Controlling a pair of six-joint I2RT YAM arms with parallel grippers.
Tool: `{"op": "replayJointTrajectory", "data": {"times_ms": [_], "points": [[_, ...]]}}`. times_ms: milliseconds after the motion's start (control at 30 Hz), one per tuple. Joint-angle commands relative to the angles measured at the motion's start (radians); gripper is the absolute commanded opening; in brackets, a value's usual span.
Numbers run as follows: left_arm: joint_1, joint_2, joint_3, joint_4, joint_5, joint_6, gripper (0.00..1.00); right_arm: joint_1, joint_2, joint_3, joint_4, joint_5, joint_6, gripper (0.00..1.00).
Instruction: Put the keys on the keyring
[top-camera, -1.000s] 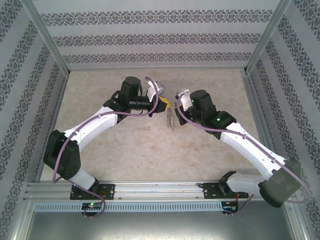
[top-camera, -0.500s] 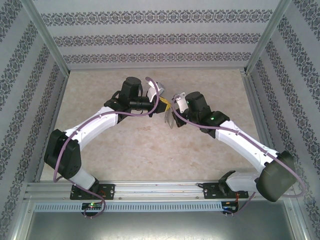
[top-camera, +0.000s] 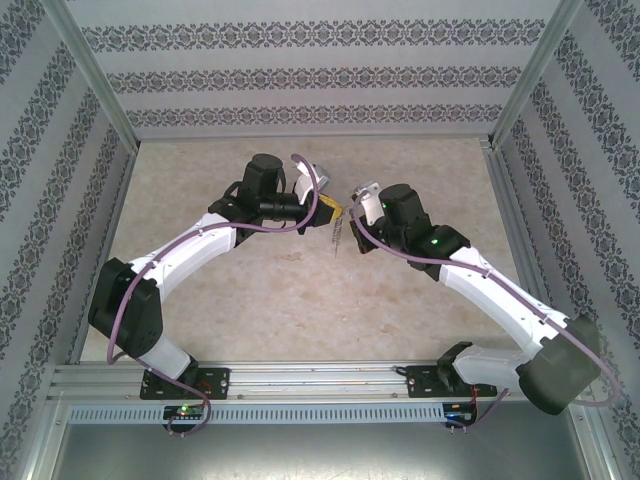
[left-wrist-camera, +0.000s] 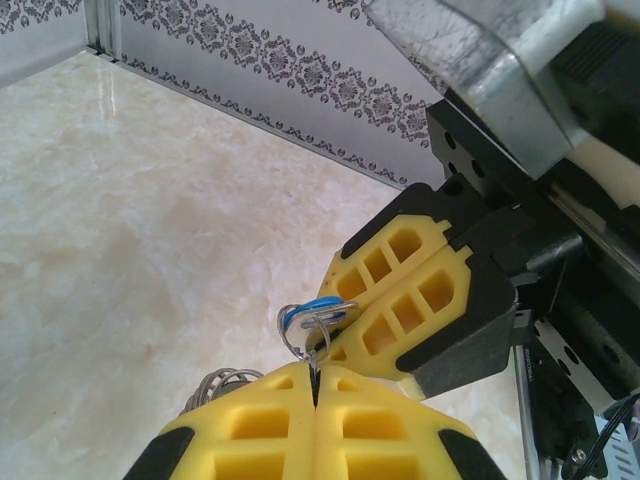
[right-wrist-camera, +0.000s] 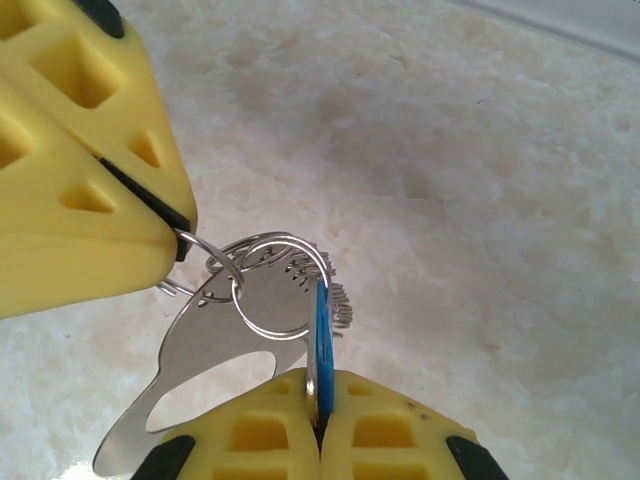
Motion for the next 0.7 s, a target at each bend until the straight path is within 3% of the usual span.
{"op": "replayJointTrajectory", "data": {"times_ms": [0, 667], "points": [[-0.014, -0.016, 0.029, -0.011, 0.03, 0.015, 0.0, -0.018, -0.027, 0.007, -0.023, 0.049, 0.019, 0.0], [-0.014, -0.015, 0.024, -0.01, 0.037, 0.012, 0.0, 0.023, 0.029, 0.093, -0.017, 0.018, 0.014, 0.0]]}}
